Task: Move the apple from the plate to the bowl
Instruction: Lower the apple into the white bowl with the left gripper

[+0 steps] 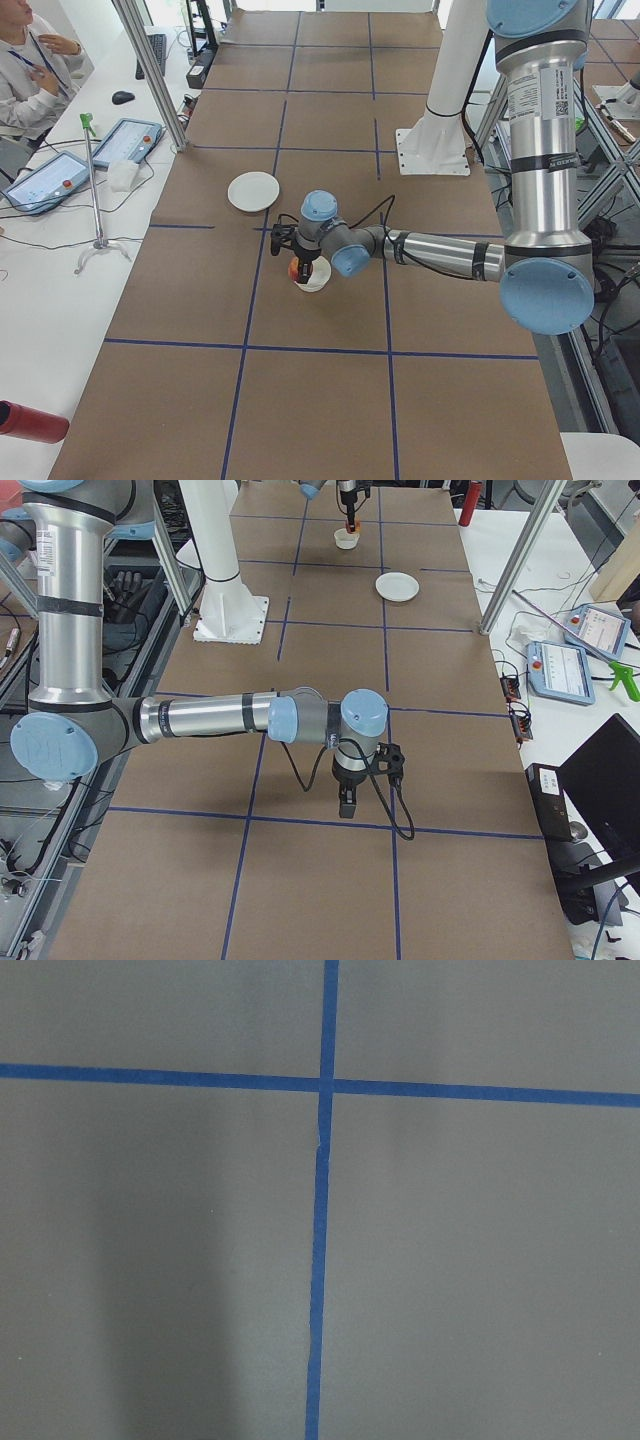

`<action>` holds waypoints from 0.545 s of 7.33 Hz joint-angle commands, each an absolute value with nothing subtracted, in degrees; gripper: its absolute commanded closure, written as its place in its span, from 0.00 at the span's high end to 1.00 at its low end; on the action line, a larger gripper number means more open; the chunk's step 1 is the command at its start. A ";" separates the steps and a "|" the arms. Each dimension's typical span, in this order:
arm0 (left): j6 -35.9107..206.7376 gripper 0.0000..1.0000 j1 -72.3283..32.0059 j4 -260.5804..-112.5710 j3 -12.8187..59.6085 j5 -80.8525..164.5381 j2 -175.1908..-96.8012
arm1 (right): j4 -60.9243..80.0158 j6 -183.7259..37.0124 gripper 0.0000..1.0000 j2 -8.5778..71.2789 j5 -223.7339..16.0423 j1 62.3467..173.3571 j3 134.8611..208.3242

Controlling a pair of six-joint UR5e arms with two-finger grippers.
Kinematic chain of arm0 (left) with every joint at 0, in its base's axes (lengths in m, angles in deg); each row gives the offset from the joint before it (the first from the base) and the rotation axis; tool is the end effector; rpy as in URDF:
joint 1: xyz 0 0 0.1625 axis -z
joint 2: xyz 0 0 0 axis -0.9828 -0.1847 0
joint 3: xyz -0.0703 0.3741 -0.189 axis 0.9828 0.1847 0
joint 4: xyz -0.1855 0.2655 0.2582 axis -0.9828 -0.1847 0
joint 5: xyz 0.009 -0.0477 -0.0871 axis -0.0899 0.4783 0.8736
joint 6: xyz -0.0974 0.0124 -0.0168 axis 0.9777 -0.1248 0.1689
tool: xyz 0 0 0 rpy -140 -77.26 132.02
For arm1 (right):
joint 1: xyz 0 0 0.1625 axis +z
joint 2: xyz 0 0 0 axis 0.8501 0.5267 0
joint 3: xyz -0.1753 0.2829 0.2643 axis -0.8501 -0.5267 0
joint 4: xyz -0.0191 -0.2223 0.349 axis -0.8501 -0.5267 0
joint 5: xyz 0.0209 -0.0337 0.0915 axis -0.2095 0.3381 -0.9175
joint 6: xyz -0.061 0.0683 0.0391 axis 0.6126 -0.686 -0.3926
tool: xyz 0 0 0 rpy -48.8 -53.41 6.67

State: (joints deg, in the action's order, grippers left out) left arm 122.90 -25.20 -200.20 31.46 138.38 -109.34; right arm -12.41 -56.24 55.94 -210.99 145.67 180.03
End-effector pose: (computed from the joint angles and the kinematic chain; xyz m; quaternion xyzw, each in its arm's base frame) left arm 0.2068 -0.4336 0.5696 0.0918 0.4038 -0.0432 0.9092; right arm 0.0488 -0.4567 0.6179 -0.0202 -0.3431 -0.0207 0.9389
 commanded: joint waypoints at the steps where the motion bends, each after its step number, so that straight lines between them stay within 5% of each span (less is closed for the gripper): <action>1: 124.47 0.00 -27.58 -200.20 31.30 138.52 -109.63 | -12.41 -56.24 1.00 55.94 -210.99 145.67 180.02; 3: 124.56 0.00 -28.72 -200.02 31.30 138.52 -109.46 | -12.41 -56.24 1.00 55.94 -210.99 145.67 180.11; 4: 124.47 0.31 -28.73 -199.85 31.22 138.52 -109.46 | -12.41 -56.24 1.00 55.94 -210.99 145.67 180.02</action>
